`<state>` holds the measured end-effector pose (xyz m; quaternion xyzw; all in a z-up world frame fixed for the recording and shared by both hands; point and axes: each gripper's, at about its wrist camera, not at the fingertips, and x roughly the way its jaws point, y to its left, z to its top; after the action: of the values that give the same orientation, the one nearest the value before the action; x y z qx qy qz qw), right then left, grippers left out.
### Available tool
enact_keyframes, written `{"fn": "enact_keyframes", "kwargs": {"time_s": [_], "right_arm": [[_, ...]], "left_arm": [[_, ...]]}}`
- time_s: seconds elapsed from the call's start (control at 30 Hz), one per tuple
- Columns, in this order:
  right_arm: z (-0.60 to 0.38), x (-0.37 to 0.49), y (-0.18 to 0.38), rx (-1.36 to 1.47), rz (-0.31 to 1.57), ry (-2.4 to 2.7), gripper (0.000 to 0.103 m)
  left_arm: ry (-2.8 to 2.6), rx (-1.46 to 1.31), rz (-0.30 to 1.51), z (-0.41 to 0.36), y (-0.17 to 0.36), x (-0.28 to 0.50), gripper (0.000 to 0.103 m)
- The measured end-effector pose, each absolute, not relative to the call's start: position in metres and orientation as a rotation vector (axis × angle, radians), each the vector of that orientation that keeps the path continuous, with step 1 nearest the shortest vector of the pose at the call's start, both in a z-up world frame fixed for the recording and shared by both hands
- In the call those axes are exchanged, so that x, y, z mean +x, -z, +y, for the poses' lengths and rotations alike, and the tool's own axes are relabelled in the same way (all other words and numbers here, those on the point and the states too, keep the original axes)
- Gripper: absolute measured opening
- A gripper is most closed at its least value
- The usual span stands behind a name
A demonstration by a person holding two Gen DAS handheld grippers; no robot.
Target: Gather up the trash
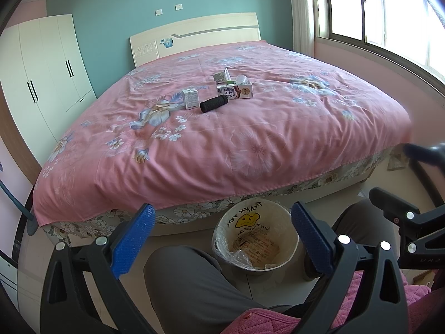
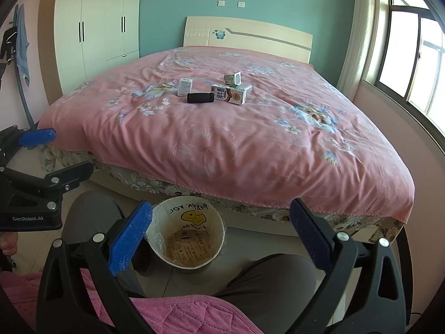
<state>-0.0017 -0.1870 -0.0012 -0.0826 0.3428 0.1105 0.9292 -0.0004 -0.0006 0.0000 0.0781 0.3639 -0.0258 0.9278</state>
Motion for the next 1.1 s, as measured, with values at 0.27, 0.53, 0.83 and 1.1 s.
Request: {"fn": "enact_keyframes", "kwargs": {"time_s": [0.27,0.53,0.83,1.1], "right_arm": [[-0.1862,-0.0016,0.0016,-0.170,0.700,-0.225,0.096],[-0.1877,-0.0007,0.0000,-0.169,0.701,-0.221,0.096],[-0.1891,-0.0003,-0.0015,-0.168,0.701,-0.221,0.096],[-0.1885,-0.0003,-0.0012,-0.169,0.701,-0.221,0.096]], "left_arm": [[0.052,0.161,0.746,-0.0005,-0.0001,-0.0004,0.100],[0.052,0.160,0.746,-0.0005,-0.0001,-0.0004,0.100],[0.052,0.160,0.746,-0.0005,-0.0001,-0.0005,0.100],[0.053,0.158,0.749,-0.0006,-0.0001,-0.0005,0.100]]}}
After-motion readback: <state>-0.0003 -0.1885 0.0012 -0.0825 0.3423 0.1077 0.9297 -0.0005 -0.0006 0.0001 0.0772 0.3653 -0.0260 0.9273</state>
